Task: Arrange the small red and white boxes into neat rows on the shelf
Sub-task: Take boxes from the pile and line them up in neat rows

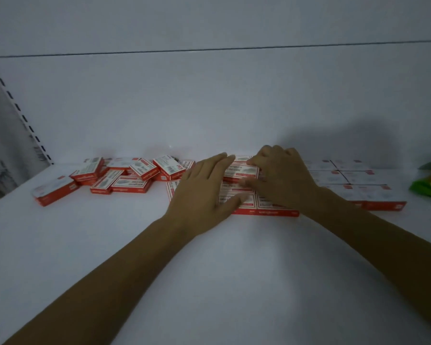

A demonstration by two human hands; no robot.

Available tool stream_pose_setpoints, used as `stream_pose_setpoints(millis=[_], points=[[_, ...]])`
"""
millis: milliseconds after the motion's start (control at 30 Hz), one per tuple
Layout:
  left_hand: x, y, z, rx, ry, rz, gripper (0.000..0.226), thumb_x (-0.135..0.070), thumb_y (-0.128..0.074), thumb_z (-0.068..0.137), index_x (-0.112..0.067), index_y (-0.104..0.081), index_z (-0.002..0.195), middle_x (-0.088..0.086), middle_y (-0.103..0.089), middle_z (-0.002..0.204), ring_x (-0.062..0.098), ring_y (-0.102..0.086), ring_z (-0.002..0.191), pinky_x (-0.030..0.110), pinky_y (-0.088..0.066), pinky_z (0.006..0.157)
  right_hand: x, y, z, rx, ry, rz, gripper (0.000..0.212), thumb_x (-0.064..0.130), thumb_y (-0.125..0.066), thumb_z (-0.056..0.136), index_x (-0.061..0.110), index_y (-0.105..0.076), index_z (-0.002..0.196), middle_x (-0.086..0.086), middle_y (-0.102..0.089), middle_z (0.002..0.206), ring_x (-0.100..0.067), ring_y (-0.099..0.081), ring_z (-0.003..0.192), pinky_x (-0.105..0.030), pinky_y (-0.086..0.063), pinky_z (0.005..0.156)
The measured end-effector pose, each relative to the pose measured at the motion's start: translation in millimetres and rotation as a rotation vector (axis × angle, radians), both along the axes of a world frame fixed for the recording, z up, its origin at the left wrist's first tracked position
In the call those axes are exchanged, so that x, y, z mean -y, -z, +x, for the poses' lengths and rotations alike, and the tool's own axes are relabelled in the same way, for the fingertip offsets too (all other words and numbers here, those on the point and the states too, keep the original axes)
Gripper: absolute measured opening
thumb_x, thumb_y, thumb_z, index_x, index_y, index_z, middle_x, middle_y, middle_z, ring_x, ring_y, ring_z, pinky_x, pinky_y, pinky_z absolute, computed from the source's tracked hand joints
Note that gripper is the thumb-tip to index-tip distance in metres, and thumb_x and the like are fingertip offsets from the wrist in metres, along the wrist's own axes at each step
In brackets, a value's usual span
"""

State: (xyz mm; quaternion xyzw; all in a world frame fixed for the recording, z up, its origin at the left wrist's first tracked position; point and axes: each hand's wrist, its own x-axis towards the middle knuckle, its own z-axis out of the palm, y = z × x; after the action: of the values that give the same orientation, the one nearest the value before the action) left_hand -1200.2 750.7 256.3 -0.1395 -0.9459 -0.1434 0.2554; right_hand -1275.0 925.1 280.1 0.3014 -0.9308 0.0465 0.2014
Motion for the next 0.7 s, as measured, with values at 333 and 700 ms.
stream_pose_setpoints(millis=[333,700], points=[[14.8,5.8,-10.4,0.074,0.014,0.015,0.07,-0.062,-0.036,0.086,-0.02,-0.031,0.142,-0.001,-0.046,0.139,0.019,-0.042,0.126,0.042,-0.033,0.106,3.1,18.1,9.7,-0.086,-0.171,-0.106,0.032,0.039,-0.055,0.082,0.016,-0.068,0.099,-0.004,-0.069,0.099,-0.025,-0.063,0.088,-0.04,-0.043,0.083],[16.4,11.2,-11.1,0.123,-0.018,0.091,0.071,-0.067,-0.034,0.084,-0.027,-0.028,0.142,-0.007,-0.045,0.14,0.015,-0.043,0.126,0.042,-0.039,0.102,6.5,17.1,8.2,-0.074,-0.116,-0.083,0.045,0.049,-0.041,0.085,0.017,-0.068,0.102,-0.002,-0.07,0.1,-0.024,-0.065,0.088,-0.041,-0.043,0.086]])
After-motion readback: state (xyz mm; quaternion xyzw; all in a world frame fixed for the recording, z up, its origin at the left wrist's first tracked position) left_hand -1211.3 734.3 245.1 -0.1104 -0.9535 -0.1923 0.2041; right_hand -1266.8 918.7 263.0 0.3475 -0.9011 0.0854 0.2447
